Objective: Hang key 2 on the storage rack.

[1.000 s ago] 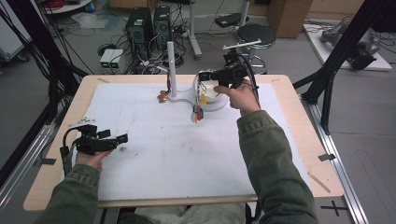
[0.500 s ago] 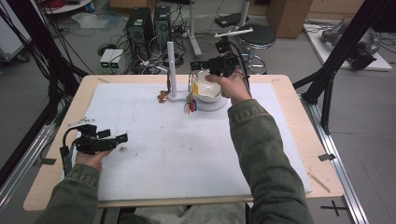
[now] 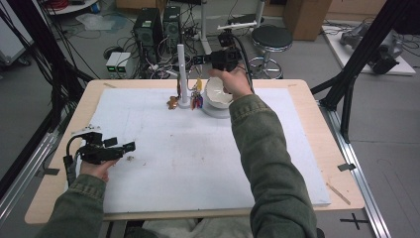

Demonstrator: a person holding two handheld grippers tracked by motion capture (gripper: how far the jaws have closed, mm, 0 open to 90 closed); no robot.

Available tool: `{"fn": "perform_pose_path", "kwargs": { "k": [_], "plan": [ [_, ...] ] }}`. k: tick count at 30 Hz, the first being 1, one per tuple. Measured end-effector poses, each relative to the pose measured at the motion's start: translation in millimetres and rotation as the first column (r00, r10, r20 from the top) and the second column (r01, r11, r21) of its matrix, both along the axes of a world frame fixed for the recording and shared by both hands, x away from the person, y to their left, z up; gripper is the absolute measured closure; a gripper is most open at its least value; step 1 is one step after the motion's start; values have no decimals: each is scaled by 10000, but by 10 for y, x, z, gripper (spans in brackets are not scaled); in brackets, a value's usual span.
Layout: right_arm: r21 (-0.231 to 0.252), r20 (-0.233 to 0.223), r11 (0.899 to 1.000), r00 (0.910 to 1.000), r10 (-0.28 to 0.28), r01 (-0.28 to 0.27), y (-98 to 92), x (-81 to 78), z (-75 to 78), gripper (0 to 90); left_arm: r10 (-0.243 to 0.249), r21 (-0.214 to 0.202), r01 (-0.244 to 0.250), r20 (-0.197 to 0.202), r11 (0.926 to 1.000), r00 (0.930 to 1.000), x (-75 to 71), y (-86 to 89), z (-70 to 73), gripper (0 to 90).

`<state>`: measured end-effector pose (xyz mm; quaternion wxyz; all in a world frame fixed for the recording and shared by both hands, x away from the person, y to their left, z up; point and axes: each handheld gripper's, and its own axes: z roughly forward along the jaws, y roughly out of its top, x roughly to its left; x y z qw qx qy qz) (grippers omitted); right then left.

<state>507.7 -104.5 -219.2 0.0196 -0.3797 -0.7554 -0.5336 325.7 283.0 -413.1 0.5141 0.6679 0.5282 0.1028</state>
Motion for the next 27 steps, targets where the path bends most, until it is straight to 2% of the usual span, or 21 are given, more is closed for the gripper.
{"fn": "perform_pose_path", "kwargs": {
  "k": [9, 27],
  "plan": [
    [275, -121, 9996, 9999, -39, 43, 124, 132, -2, 888, 4, -67, -4, -12, 10000, 10000, 6, -7, -7, 17],
    [348, -160, 9991, 9996, -237, 242, 329, 308, -2, 891, -42, -72, 42, -37, 10000, 10000, 11, -4, -11, 17]
  ]
}}
